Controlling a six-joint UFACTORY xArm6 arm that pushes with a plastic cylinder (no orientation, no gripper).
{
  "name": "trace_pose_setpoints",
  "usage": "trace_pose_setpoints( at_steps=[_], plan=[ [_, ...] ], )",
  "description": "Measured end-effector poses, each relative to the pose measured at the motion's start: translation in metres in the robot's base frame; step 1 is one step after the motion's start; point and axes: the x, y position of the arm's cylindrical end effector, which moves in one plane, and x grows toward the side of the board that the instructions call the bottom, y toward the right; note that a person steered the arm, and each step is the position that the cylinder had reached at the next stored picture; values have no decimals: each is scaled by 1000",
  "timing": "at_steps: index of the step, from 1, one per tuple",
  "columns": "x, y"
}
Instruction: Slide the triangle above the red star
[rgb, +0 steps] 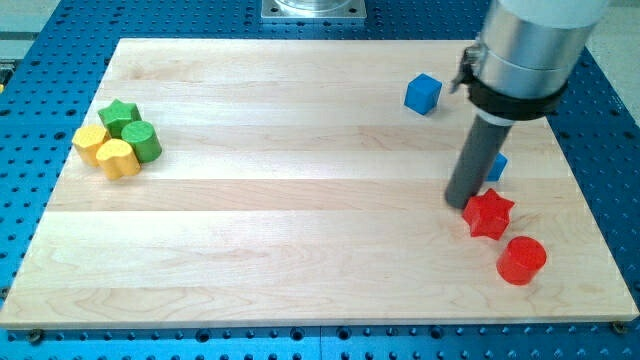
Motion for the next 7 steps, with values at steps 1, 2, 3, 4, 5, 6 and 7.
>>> trace_pose_setpoints(
  at_steps=[1, 2, 3, 4, 5, 6, 7],
  plan=[
    [16, 24],
    [16, -1],
    [15, -75],
    [-14, -97],
    [-46, -68],
    [-63, -23],
    [-65, 15]
  ],
)
